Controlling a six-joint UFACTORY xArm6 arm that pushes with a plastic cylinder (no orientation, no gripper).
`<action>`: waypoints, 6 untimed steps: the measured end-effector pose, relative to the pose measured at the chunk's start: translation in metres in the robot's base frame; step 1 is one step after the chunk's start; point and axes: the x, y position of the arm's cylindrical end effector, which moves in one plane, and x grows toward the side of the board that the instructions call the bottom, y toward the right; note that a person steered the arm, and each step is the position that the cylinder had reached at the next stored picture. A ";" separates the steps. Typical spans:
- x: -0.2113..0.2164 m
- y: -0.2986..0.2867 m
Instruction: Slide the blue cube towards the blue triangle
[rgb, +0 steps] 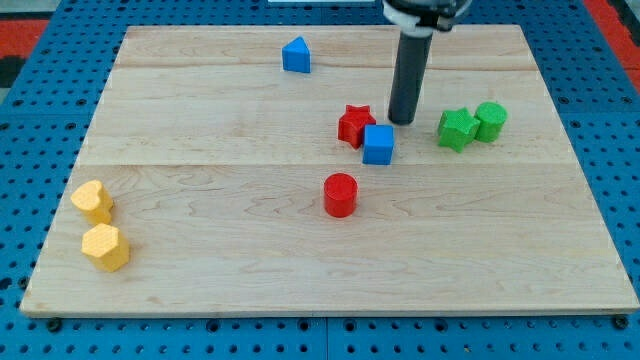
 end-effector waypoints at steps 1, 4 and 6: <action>0.038 0.029; 0.048 -0.100; 0.012 -0.197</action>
